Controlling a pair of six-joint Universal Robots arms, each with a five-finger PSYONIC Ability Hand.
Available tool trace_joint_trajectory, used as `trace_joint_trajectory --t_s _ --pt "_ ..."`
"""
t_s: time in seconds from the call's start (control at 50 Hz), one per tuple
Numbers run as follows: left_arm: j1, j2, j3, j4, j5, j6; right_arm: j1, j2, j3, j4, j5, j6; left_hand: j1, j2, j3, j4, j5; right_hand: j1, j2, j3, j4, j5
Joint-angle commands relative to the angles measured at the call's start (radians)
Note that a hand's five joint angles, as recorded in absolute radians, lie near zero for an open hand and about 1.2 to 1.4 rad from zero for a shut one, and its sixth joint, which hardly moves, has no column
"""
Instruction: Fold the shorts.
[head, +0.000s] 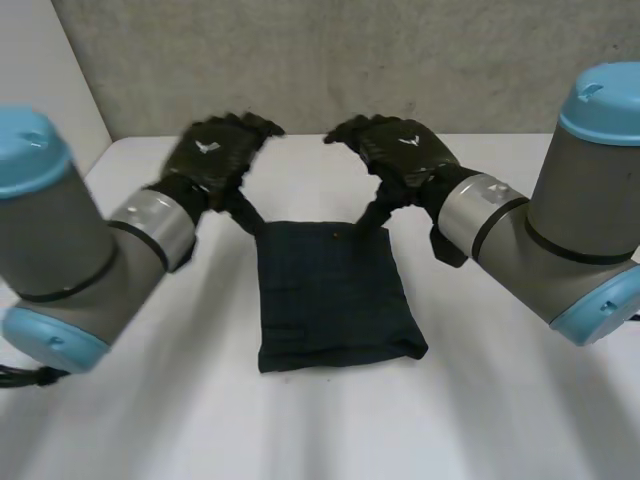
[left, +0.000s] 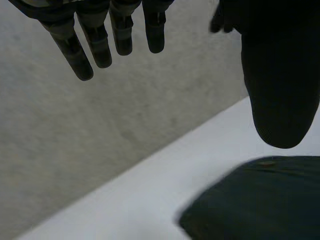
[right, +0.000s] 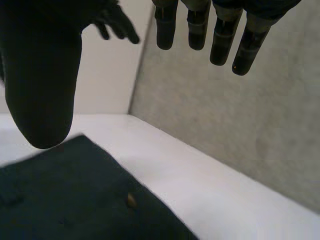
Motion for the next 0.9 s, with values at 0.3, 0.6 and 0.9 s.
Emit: trace_joint_trajectory --t_s 0.3,0.6,0.9 --pt "-0.191 -0.292 0.089 -0.231 -0.277 -0.043 0.008 0.312 -0.068 0.165 0.08 -0.113 -0.015 0.008 -0.007 0.004 0.011 -0.032 -0.047 -0.04 -0.063 -0.065" --pt "-0.144 -0.368 0.086 -0.221 -0.27 0.129 0.0 0.315 0.001 0.073 0.143 -0.247 -0.021 0.002 -0.013 -0.001 0.005 -0.032 -0.047 -0.04 -0.063 -0.065" --pt "-0.115 -0.046 0.121 -0.212 -0.149 0.123 -0.052 0.024 0.075 -0.05 0.166 -0.227 -0.03 -0.006 -0.022 -0.01 -0.004 -0.032 -0.047 -0.04 -0.063 -0.065"
